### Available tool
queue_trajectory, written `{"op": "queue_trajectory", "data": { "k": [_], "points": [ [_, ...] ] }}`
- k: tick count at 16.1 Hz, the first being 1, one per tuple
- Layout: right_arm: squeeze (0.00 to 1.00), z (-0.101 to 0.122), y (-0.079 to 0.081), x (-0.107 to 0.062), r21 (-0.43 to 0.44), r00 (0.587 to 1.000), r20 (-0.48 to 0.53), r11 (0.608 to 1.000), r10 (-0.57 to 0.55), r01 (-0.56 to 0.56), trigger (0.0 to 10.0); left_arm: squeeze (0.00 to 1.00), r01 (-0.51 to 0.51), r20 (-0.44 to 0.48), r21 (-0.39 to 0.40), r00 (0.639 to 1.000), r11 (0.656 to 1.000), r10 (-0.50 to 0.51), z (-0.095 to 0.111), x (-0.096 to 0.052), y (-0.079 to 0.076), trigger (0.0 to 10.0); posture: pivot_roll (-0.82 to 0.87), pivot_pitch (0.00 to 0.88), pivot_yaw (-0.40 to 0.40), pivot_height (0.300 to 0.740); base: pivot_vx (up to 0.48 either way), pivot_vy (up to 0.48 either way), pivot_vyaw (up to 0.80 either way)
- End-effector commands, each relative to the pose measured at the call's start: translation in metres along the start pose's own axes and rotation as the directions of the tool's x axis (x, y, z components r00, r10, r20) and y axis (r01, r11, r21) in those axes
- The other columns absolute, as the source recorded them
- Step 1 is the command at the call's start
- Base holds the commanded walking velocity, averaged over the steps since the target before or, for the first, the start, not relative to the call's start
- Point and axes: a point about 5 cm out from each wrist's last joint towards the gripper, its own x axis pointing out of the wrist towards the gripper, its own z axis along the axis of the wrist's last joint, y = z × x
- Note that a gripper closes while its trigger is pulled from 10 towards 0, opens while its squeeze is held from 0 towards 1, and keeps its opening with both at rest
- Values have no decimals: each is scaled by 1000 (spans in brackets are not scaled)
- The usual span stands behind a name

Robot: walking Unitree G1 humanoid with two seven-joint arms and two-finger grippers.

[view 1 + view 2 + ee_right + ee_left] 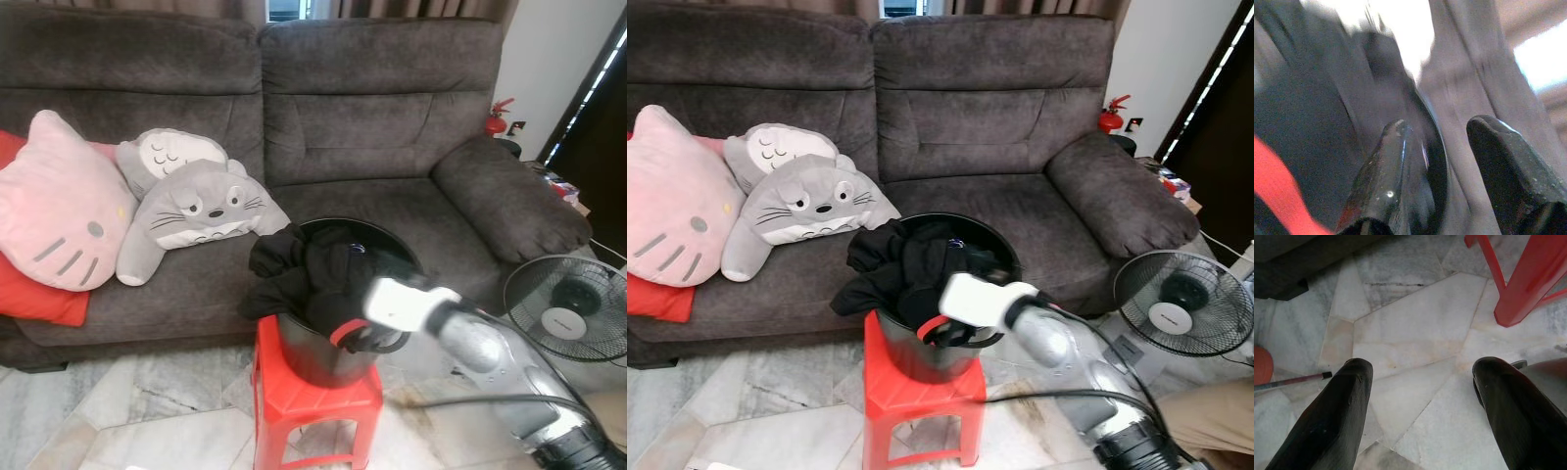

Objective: Hang hanger

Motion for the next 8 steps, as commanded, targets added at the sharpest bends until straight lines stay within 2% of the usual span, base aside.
{"op": "queue_trajectory", "data": {
  "k": [1, 3, 4, 5, 6, 8],
  "points": [
    [0, 15, -1, 2, -3, 996, 83, 999, 33, -33, 10000, 0, 2, -16, -3, 1000, 1000, -2, -3, -1, -2, 10000, -16, 0, -79, 740, 0, 0, 0],
    [0, 38, 5, 5, 9, 978, 190, 996, 89, -93, 10000, 0, 1, -14, -2, 1000, 1000, -1, -3, -1, -2, 10000, -14, 0, -83, 740, 0, 0, 0],
    [0, 40, 6, 5, 7, 975, 200, 995, 100, -104, 10000, 0, 0, -13, -2, 1000, 1000, -1, -3, -1, -2, 10000, -14, 0, -83, 740, 0, 0, 0],
    [0, 44, 12, 5, -11, 962, 217, 985, 168, -169, 10000, 0, -1, -14, -4, 1000, 1000, 0, -3, -1, -3, 10000, -11, 0, -85, 740, 0, 0, 0],
    [0, 44, 15, 5, -20, 957, 213, 980, 197, -197, 10000, 0, -1, -14, -4, 1000, 1000, 1, -3, -1, -3, 10000, -11, 0, -86, 740, 0, 0, 0],
    [0, 40, 20, -1, -80, 943, 141, 953, 301, -292, 10000, 0, -4, -16, -7, 1000, 1000, 4, -3, -1, -3, 10000, -10, 0, -89, 740, 0, 0, 0]
  ]
}}
